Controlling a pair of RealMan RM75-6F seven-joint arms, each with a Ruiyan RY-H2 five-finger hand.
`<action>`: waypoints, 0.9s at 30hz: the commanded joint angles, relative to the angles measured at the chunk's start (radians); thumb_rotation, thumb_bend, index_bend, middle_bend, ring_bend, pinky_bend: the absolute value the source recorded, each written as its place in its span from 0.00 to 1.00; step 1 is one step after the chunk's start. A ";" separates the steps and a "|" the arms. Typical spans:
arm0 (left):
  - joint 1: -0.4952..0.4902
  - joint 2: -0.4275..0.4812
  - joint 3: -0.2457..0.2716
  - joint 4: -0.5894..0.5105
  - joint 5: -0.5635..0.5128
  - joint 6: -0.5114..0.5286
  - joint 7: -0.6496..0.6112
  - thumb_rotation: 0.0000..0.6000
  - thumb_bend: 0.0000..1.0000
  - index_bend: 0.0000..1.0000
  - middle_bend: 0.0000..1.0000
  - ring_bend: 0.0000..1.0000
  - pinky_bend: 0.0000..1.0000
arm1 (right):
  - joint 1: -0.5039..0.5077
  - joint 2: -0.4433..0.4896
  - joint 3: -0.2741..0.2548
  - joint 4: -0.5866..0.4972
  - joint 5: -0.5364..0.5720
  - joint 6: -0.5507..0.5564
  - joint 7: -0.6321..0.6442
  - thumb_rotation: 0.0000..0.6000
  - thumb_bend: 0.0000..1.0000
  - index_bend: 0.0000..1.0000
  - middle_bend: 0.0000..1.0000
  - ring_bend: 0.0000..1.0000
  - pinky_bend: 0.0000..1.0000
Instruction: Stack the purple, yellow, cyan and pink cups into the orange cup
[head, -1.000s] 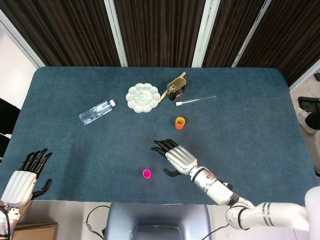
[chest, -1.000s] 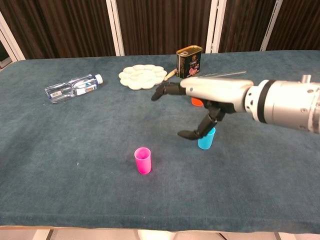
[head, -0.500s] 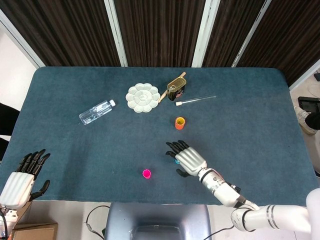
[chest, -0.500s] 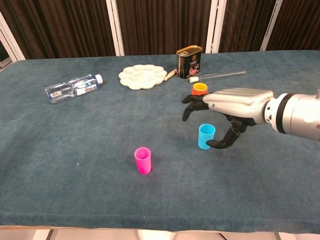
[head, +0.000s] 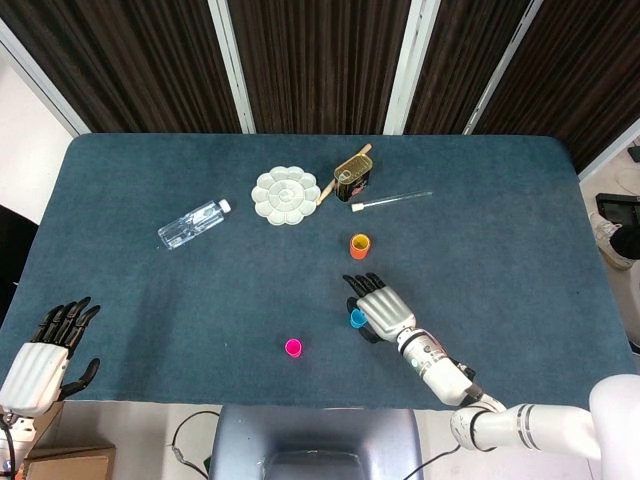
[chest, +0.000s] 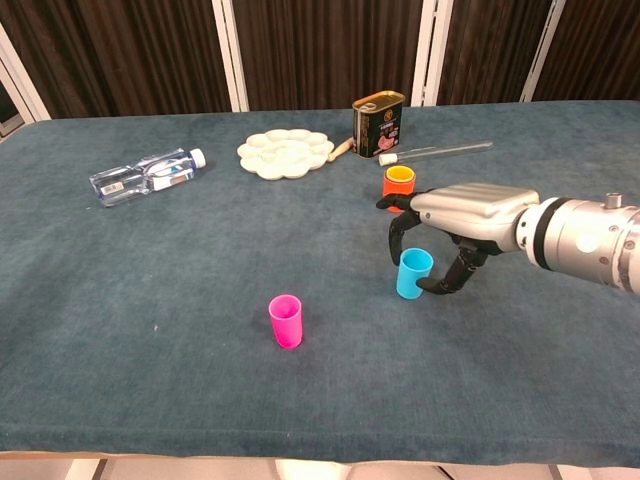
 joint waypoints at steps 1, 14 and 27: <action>0.000 0.000 0.000 0.001 0.001 0.000 0.000 1.00 0.40 0.00 0.00 0.00 0.09 | -0.006 -0.011 0.001 0.010 0.007 0.025 -0.020 1.00 0.48 0.57 0.01 0.00 0.00; -0.002 -0.004 -0.001 -0.002 -0.005 -0.009 0.012 1.00 0.40 0.00 0.00 0.00 0.09 | 0.012 -0.046 0.166 0.072 0.012 0.176 0.013 1.00 0.48 0.62 0.07 0.00 0.00; -0.009 -0.008 -0.007 -0.001 -0.021 -0.026 0.022 1.00 0.40 0.00 0.00 0.00 0.09 | 0.159 -0.229 0.302 0.476 0.190 0.067 -0.044 1.00 0.48 0.63 0.07 0.00 0.00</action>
